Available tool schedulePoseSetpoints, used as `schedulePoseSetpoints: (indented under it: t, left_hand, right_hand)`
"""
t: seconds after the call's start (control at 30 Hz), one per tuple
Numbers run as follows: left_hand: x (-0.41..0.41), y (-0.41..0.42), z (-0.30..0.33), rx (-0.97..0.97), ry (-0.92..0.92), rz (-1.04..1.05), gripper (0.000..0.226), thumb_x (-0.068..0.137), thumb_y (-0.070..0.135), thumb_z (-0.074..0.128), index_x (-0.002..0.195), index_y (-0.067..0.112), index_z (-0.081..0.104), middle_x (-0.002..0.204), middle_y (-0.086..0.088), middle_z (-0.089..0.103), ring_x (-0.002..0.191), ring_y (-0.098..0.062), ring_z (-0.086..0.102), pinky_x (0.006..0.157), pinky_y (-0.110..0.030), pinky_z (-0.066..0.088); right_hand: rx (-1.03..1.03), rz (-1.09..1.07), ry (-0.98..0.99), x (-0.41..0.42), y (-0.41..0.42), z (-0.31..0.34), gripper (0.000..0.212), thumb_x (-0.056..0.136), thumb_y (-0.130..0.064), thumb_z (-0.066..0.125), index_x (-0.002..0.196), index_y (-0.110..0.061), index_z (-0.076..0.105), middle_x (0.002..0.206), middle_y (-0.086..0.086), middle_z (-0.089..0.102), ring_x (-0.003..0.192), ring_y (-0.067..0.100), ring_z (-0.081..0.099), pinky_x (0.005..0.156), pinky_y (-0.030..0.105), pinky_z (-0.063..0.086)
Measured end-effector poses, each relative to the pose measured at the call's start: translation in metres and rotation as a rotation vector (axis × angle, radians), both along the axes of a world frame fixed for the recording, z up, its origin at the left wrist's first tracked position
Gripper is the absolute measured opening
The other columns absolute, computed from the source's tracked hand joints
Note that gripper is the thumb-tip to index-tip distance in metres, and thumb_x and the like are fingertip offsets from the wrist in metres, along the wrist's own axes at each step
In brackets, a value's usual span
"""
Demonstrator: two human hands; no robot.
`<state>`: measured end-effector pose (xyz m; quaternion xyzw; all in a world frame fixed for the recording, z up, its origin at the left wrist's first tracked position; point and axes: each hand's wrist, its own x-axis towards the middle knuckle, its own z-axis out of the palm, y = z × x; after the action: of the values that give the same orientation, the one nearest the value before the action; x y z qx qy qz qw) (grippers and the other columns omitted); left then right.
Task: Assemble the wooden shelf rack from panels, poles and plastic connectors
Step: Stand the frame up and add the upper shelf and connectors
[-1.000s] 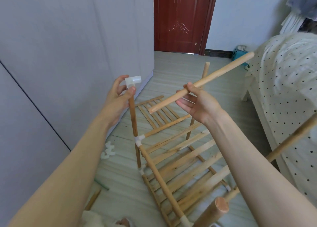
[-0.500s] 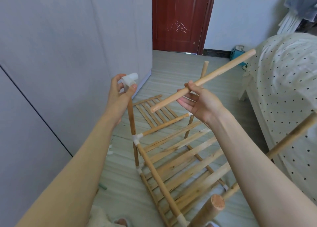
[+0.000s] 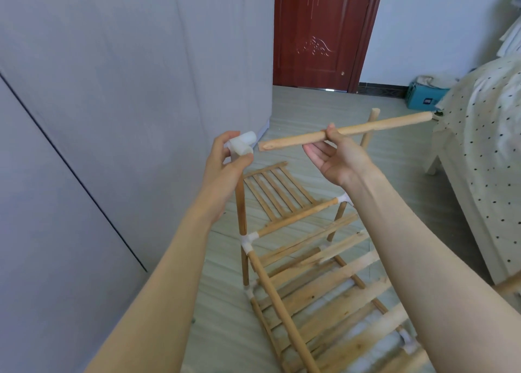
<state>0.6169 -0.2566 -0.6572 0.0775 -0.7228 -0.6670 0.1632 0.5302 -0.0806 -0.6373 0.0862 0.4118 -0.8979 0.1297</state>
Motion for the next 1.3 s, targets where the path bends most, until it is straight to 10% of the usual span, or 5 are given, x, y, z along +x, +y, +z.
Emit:
schedulePoseSetpoints:
  t: [0.77, 1.3]
  left_hand:
    - [-0.003, -0.005, 0.004, -0.049, -0.015, -0.015, 0.034, 0.087, 0.011, 0.054, 0.102, 0.040, 0.046, 0.114, -0.001, 0.052, 0.101, -0.015, 0.052, 0.092, -0.042, 0.045]
    - [-0.004, -0.008, 0.006, -0.042, -0.028, -0.024, 0.035, 0.085, 0.009, 0.057, 0.098, 0.041, 0.047, 0.118, -0.002, 0.054, 0.107, -0.019, 0.054, 0.090, -0.042, 0.046]
  right_hand:
    - [0.017, 0.045, 0.023, -0.031, -0.023, 0.010, 0.017, 0.091, -0.022, 0.060, 0.086, -0.007, 0.055, 0.062, 0.013, 0.069, 0.076, 0.021, 0.068, 0.074, 0.033, 0.058]
    - [0.024, 0.076, -0.002, -0.041, -0.031, 0.010, 0.016, 0.092, -0.025, 0.058, 0.089, -0.009, 0.054, 0.091, 0.017, 0.067, 0.092, 0.024, 0.067, 0.079, 0.034, 0.057]
